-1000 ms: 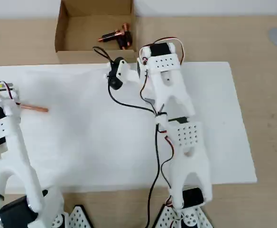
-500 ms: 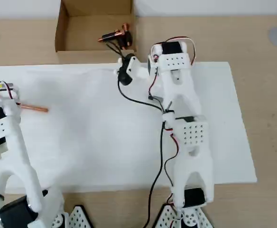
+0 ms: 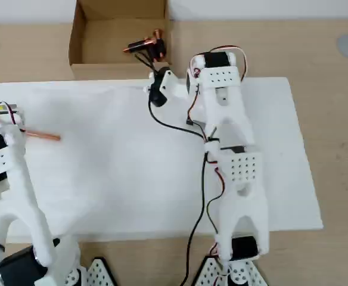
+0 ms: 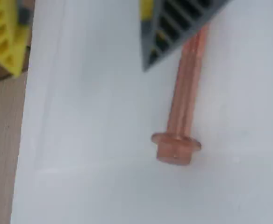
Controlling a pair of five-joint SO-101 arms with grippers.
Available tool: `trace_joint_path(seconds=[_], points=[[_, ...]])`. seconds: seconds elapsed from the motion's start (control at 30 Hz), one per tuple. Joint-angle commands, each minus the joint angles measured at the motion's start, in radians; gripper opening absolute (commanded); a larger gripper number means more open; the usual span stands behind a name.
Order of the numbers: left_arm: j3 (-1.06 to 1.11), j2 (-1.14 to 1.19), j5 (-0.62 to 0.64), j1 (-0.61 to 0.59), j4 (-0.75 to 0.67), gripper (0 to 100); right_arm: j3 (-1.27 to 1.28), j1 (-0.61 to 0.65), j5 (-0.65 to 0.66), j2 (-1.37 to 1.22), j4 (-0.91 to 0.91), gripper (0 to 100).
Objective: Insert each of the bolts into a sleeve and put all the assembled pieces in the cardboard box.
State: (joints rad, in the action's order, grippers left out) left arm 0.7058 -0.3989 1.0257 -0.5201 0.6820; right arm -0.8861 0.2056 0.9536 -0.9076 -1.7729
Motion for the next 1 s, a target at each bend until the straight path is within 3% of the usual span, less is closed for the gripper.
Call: trace_joint_path(seconds=[0.0, 0.33, 0.47, 0.97], points=[[-0.061, -0.013, -0.006, 0.003, -0.008, 19, -0.013, 0.008, -0.008, 0.007, -0.003, 12.3], [-0.063, -0.013, -0.006, 0.002, -0.008, 19, -0.019, 0.042, -0.009, -0.039, -0.002, 11.5], [-0.063, -0.013, -0.006, 0.002, -0.008, 19, -0.025, 0.045, -0.02, -0.042, 0.002, 1.2], [-0.091, -0.002, -0.006, 0.003, -0.002, 19, -0.234, 0.033, -0.109, -0.041, -0.014, 1.0]])
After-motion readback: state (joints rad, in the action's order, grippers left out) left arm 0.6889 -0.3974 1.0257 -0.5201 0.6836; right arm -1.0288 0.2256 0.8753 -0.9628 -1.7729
